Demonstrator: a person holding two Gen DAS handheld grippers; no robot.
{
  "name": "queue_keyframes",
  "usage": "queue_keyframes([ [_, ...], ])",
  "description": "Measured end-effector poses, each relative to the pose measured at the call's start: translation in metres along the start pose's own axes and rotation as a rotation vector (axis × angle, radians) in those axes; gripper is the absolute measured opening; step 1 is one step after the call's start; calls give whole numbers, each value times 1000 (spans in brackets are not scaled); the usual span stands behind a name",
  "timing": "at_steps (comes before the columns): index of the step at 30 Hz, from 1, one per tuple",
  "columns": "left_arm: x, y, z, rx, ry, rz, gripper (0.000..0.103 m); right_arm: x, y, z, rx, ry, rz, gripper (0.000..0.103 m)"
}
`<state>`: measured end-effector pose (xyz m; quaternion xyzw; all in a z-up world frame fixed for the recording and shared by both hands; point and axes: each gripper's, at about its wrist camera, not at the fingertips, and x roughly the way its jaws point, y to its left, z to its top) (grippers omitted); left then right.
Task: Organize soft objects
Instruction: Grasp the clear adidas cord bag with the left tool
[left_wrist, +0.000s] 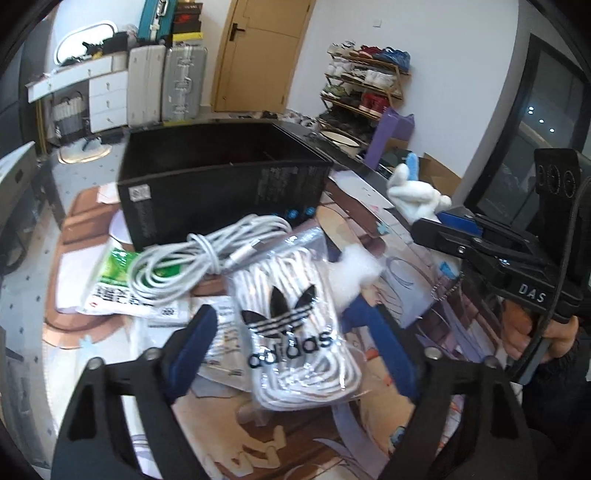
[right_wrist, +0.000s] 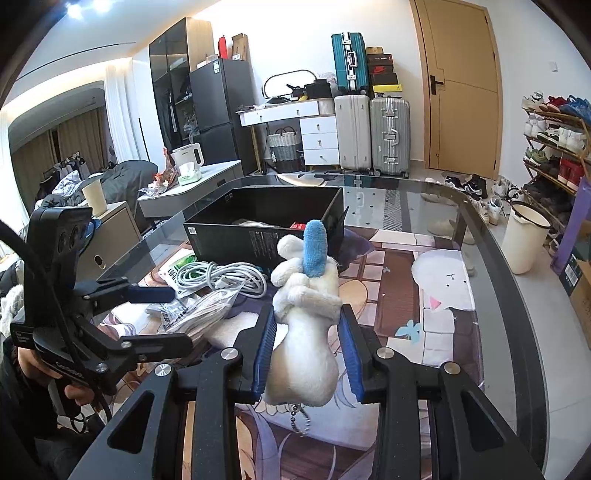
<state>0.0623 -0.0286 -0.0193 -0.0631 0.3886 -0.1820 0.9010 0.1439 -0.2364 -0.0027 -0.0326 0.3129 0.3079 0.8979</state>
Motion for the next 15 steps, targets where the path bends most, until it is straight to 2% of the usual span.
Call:
queue_keyframes([
  [12, 8, -5, -2, 8, 56, -5, 77, 3, 0, -1, 0, 0, 3, 34],
  [14, 7, -5, -2, 8, 51, 0, 69, 3, 1, -1, -2, -1, 3, 34],
  [15, 7, -4, -2, 9, 47, 6, 59, 3, 1, -1, -3, -2, 4, 34],
])
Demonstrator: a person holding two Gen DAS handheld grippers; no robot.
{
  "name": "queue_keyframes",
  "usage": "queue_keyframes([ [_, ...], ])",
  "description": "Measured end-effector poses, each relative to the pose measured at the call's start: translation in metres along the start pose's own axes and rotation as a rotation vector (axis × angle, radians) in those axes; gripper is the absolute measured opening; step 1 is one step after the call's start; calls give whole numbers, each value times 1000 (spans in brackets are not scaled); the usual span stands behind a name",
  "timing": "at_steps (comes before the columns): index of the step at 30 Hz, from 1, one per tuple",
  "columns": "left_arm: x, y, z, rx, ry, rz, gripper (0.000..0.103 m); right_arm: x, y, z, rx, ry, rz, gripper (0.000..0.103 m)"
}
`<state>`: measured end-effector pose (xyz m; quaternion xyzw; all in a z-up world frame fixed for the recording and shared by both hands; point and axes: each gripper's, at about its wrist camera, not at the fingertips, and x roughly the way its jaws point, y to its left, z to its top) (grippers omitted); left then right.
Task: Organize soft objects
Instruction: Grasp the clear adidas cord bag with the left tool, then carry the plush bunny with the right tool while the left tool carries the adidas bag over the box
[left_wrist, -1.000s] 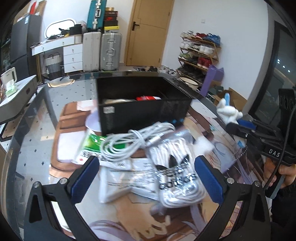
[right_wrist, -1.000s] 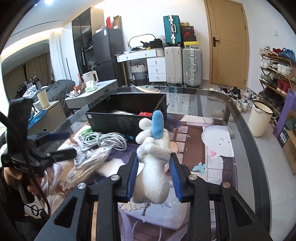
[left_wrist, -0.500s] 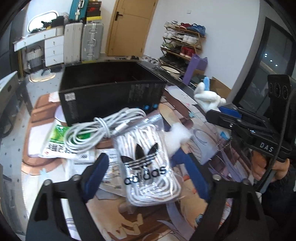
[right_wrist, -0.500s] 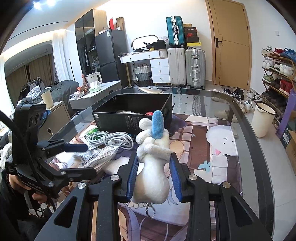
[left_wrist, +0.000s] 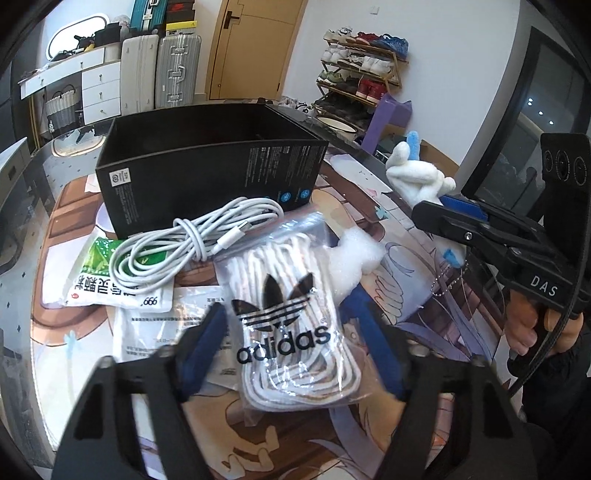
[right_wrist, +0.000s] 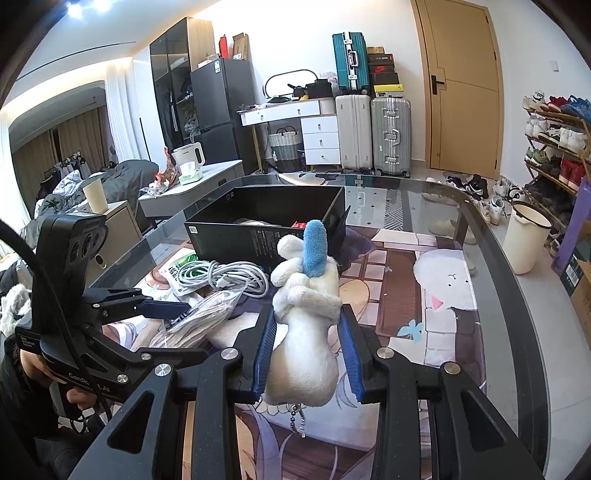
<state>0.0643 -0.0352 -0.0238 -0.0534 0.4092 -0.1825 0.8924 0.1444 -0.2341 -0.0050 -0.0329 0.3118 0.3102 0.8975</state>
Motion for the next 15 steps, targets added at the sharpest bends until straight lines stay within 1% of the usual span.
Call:
queue_keyframes([
  [2, -2, 3, 0, -2, -6, -7, 49, -1, 0, -1, 0, -3, -1, 34],
  [3, -3, 3, 0, 0, -9, -13, 42, -1, 0, 0, 0, -5, 0, 34],
  [7, -9, 3, -1, 12, -28, -6, 38, -2, 1, 0, -1, -9, 1, 34],
  [12, -22, 5, 0, 12, -64, -3, 38, -4, 2, 1, -2, -22, 3, 34],
  [15, -31, 7, 2, 12, -94, 17, 38, -5, 3, 1, -5, -28, 8, 34],
])
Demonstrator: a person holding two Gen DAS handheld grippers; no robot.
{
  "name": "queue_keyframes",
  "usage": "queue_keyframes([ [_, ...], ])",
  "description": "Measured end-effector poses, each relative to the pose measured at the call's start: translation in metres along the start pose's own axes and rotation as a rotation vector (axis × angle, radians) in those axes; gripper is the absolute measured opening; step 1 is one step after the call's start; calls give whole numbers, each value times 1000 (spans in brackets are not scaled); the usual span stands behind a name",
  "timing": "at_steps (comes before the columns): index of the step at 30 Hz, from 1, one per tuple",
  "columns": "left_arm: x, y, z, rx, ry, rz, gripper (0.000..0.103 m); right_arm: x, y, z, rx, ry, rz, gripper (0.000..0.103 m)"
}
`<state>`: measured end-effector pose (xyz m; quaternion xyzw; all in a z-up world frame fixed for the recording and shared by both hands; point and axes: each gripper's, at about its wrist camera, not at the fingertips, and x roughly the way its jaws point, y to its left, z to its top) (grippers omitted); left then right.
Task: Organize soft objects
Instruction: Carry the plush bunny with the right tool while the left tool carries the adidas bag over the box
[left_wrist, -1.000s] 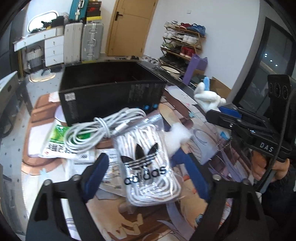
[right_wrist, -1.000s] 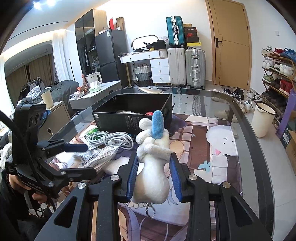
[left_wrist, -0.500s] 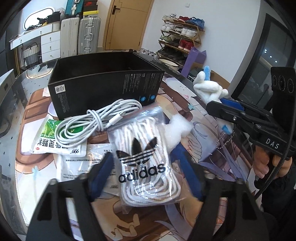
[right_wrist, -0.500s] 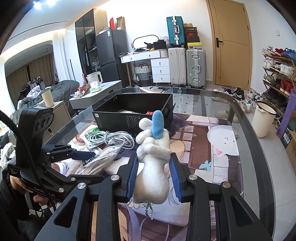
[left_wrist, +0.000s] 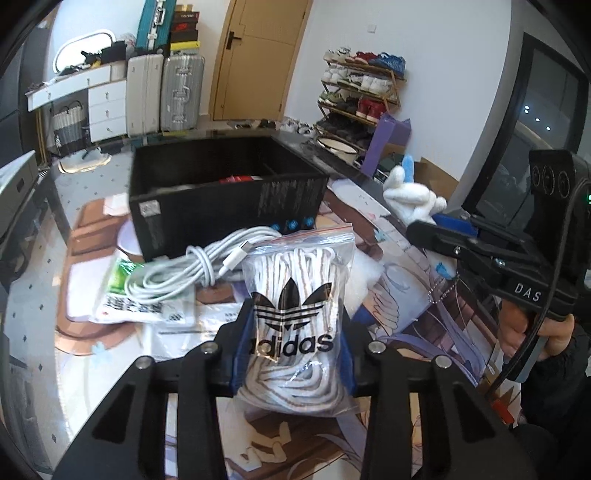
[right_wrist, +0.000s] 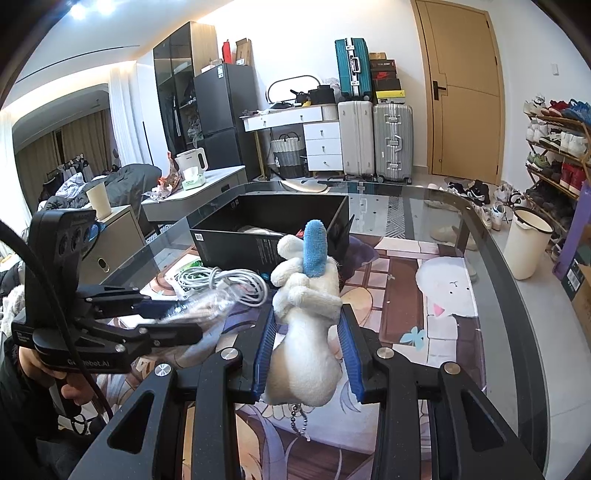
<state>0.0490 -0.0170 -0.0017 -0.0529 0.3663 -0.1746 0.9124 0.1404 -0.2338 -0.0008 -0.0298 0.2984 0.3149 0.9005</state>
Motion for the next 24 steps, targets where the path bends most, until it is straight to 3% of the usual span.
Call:
queue_keyframes([
  [9, -24, 12, 12, 9, -103, 99, 38, 0, 9, 7, -11, -26, 32, 34],
  [18, -20, 24, 6, -9, -86, 95, 38, 6, 17, 15, -24, -32, 47, 34],
  [24, -27, 20, 15, -10, -124, 106, 38, 6, 17, 18, -24, -34, 41, 34],
])
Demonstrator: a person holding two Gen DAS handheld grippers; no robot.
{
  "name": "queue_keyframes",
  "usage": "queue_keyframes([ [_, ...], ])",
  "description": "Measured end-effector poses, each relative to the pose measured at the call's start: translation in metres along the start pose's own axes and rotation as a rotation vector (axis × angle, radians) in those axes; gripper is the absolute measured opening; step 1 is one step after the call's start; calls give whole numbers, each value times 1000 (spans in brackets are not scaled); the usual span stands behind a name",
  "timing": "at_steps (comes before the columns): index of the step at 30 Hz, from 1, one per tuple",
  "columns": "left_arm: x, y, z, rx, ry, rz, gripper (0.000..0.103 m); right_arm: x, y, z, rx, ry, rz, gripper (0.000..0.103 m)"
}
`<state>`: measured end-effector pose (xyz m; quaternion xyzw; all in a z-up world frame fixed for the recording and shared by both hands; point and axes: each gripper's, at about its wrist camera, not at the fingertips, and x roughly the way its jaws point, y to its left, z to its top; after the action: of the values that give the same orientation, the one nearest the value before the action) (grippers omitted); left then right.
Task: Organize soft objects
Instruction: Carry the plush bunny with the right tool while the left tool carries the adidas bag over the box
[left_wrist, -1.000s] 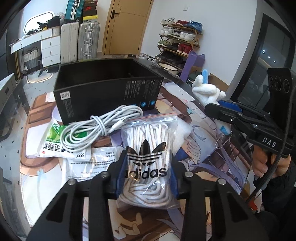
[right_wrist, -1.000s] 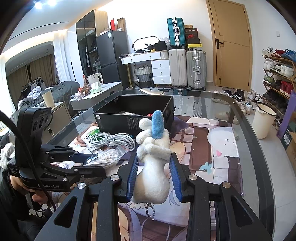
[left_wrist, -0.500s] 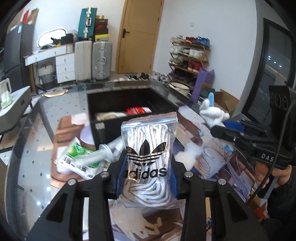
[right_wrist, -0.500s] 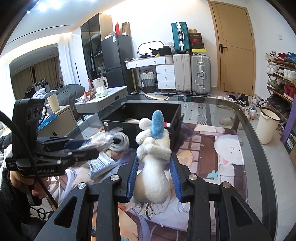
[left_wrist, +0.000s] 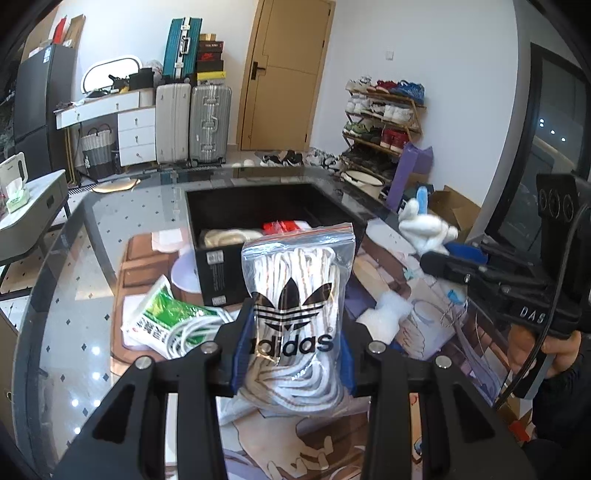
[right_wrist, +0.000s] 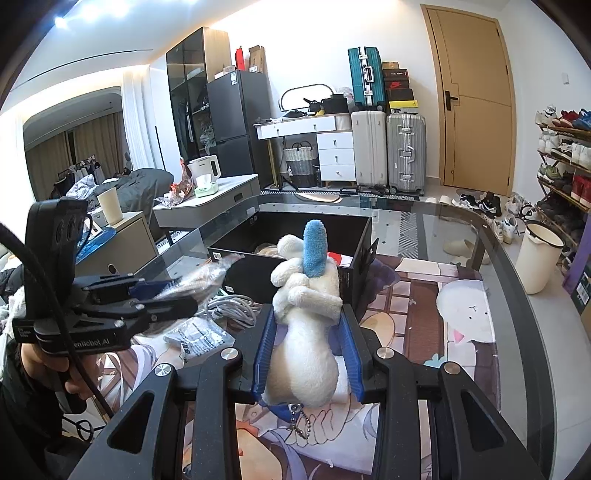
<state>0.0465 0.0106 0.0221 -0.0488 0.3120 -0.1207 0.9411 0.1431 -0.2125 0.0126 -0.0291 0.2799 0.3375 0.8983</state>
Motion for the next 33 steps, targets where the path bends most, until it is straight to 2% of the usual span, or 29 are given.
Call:
queue_keyframes([
  [17, 3, 13, 49, 22, -114, 89, 38, 21, 1, 31, -5, -21, 12, 34],
  [25, 23, 22, 66, 27, -87, 95, 38, 40, -5, 51, -1, -29, 7, 34],
  [33, 49, 27, 71, 33, 9, 106, 38, 58, -8, 62, -12, 6, -6, 34],
])
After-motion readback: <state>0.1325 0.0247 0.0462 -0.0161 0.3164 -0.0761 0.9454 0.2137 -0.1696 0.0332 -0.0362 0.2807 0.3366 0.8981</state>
